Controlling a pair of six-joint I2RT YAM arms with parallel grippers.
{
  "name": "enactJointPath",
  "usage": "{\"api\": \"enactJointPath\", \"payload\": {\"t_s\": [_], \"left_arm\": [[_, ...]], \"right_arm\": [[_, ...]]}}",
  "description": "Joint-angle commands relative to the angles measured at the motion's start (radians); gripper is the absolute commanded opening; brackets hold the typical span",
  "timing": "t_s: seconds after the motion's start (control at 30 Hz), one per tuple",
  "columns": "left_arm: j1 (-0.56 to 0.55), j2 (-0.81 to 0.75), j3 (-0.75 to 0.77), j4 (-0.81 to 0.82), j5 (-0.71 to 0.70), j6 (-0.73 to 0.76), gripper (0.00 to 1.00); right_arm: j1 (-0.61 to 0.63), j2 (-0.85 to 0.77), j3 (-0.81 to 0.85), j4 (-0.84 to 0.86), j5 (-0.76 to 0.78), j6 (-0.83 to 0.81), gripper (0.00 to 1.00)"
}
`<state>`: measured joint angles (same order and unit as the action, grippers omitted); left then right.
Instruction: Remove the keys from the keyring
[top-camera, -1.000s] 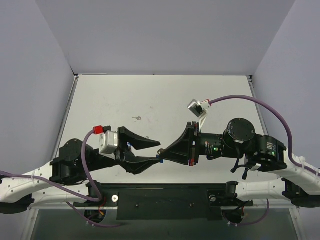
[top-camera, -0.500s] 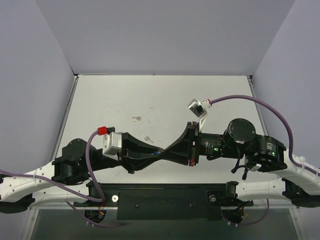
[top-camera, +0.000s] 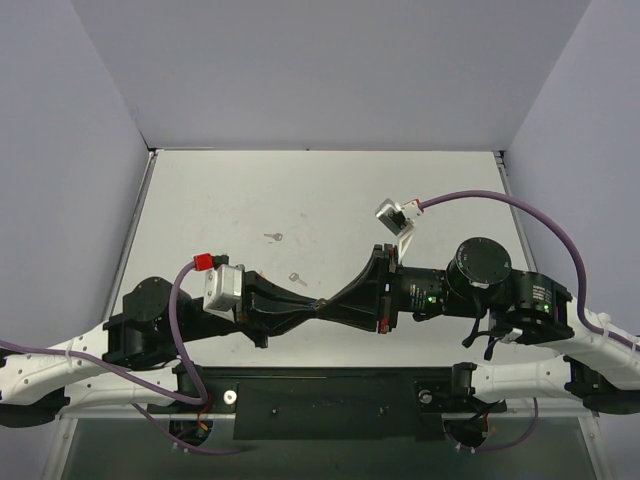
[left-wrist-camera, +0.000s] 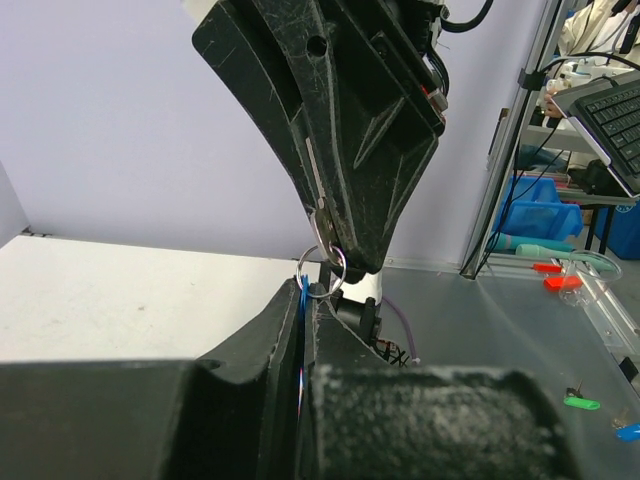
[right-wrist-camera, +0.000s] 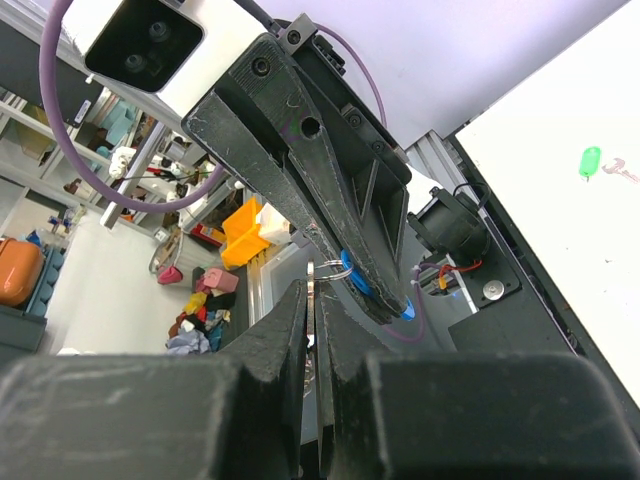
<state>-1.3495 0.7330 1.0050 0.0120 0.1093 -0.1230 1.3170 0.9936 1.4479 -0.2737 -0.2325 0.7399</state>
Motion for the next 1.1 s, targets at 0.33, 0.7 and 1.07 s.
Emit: {"api": "enactJointPath", "payload": {"t_s": [0.33,0.7,1.07], "left_arm": [[-0.004,-0.012,0.049,0.02,0.001,-0.009,0.22],[-0.003,-0.014,0.063,0.005,0.004,-0.013,0.37],[-0.004,-0.011,0.075,-0.006,0.016,-0.038,0.35]], "right_arm": [[0.008,0.019,0.031,0.013,0.018,0.013,0.0],[0.008,0.03,0.043,0.008,0.021,0.015,0.0],[0.008,0.04,0.077,-0.045,0.051,0.018,0.0]]}}
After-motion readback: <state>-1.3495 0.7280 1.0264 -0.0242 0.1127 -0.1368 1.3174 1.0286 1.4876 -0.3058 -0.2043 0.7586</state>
